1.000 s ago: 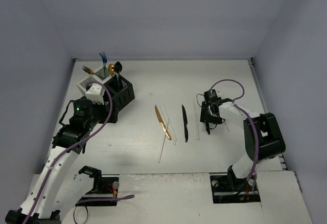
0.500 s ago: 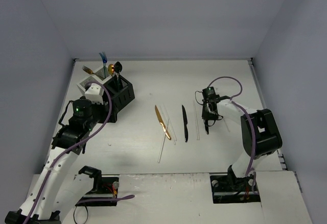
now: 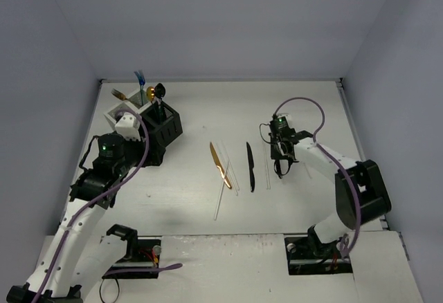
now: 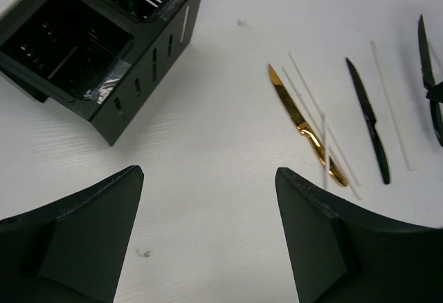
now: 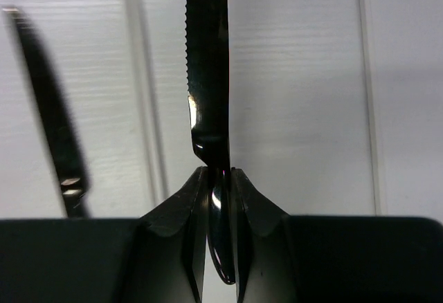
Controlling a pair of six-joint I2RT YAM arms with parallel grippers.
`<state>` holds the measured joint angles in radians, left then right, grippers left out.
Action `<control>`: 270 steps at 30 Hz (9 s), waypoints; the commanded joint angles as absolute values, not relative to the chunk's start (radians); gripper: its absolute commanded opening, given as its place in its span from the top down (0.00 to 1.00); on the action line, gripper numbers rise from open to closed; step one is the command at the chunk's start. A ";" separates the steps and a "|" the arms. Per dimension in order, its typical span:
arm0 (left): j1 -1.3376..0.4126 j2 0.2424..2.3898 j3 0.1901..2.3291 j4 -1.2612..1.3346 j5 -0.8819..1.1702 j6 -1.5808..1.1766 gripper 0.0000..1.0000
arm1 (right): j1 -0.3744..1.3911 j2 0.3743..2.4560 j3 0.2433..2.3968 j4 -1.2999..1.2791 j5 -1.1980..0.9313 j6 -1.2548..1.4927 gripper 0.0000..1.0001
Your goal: Sort the eating utensils into containers
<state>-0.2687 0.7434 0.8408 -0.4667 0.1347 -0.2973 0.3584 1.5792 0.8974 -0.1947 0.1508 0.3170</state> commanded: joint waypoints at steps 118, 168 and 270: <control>-0.160 1.045 1.084 -0.260 0.074 -0.367 0.22 | 0.720 1.458 0.875 -0.123 0.206 0.503 0.51; -0.586 1.045 1.011 0.065 0.224 -0.586 0.22 | 0.919 1.150 1.026 0.007 0.072 0.142 1.00; -0.143 1.007 1.051 -0.430 0.053 -0.451 0.32 | 0.928 1.379 0.886 0.039 0.014 0.257 0.56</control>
<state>-0.1621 1.0886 1.1161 -0.3403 0.0148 -0.4541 0.9182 1.3091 0.7872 0.0263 0.0291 0.2460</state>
